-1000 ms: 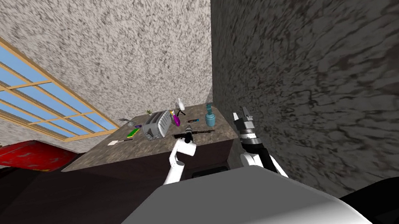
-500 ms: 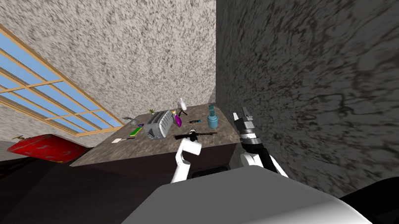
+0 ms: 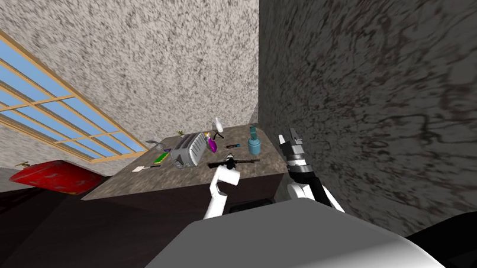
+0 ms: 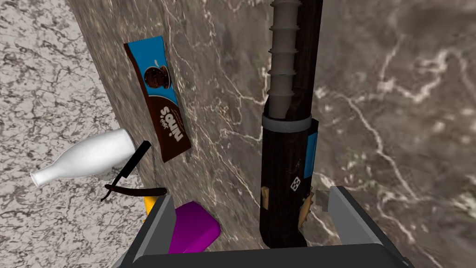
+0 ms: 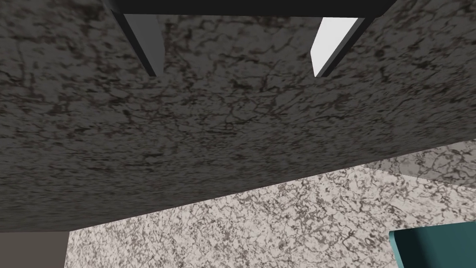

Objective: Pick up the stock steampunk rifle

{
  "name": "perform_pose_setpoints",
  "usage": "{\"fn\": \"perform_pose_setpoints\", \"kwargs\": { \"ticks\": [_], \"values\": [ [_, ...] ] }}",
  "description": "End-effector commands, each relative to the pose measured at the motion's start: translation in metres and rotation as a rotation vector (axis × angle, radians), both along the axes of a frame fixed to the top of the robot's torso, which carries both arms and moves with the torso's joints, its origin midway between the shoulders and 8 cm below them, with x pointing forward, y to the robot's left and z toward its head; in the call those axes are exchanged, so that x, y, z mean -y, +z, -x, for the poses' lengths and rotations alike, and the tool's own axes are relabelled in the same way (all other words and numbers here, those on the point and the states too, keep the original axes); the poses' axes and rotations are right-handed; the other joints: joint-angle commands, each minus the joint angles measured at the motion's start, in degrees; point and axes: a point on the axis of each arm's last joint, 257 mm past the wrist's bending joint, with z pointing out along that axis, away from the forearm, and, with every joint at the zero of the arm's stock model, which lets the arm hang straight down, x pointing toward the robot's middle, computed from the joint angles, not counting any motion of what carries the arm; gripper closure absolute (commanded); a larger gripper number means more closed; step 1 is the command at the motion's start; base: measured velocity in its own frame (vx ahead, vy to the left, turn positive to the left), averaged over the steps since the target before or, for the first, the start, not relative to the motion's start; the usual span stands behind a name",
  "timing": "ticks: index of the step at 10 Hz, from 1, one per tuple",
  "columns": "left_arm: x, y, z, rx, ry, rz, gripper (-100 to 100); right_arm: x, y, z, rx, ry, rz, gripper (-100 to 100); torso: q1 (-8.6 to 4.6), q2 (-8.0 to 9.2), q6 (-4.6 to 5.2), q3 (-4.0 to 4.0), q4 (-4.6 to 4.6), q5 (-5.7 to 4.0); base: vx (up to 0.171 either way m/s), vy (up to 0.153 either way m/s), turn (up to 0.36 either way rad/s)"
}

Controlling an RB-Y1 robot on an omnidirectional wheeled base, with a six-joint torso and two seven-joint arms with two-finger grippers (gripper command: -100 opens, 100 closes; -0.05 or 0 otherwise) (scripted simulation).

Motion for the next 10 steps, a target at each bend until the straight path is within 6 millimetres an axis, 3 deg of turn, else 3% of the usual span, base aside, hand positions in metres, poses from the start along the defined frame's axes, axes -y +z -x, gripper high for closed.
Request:
{"fn": "perform_pose_setpoints", "kwargs": {
  "ticks": [1,5,6,7,9,10],
  "values": [
    [0.0000,0.0000,0.0000,0.000,0.000,0.000,100,0.0000,0.0000,0.0000,0.000,0.000,0.000,0,0.00,0.00,0.00,0.00,0.00,0.00,0.000,0.000,0.000],
    [-0.0003,-0.0008,0.0005,-0.002,0.001,-0.001,100,0.0000,0.0000,0.0000,0.000,0.000,0.000,0,0.04,0.14,0.00,0.10,0.07,0.01,0.000,0.000,0.000],
    [-0.0003,-0.0009,0.0005,-0.002,0.001,-0.001,0,0.0000,0.0000,0.0000,0.000,0.000,0.000,0,0.04,0.15,0.00,0.11,0.07,0.01,0.000,0.000,0.000],
    [0.0034,0.0058,0.0042,-0.003,0.002,0.001,100,0.0000,0.0000,0.0000,0.000,0.000,0.000,0,0.04,0.16,0.00,0.11,0.08,0.01,-0.034,0.016,-0.019],
    [0.0034,0.0060,0.0043,-0.002,0.001,0.002,100,0.0000,0.0000,0.0000,0.000,0.000,0.000,0,0.12,0.39,0.00,0.25,0.13,0.02,-0.038,0.021,-0.017],
    [0.0035,0.0060,0.0049,-0.004,0.002,0.002,0,0.0000,0.0000,0.0000,0.000,0.000,0.000,0,0.09,0.32,-0.01,0.22,0.13,0.01,0.000,0.000,0.000]
  ]
}}
